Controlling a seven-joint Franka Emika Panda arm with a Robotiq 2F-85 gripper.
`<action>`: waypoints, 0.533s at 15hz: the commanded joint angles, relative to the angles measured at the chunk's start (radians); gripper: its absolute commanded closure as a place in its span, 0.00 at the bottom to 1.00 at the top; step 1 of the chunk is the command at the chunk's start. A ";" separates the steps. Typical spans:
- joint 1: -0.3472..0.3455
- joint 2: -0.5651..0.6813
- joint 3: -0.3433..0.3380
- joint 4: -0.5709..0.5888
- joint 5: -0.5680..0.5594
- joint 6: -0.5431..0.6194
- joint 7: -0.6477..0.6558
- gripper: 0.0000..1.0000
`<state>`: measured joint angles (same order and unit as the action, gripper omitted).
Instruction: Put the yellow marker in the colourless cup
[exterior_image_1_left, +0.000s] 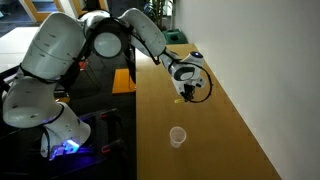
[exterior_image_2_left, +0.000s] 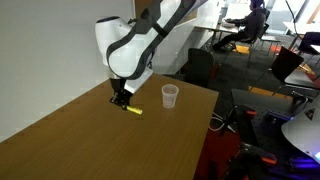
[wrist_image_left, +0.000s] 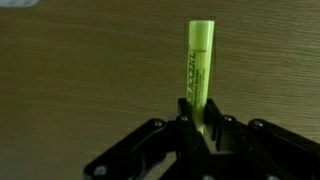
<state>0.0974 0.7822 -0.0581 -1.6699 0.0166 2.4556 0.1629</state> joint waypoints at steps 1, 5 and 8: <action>0.047 -0.116 -0.078 -0.154 -0.025 0.099 0.177 0.95; 0.137 -0.136 -0.208 -0.201 -0.083 0.175 0.405 0.95; 0.233 -0.127 -0.330 -0.217 -0.160 0.196 0.612 0.95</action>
<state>0.2367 0.6876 -0.2829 -1.8275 -0.0742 2.6207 0.5947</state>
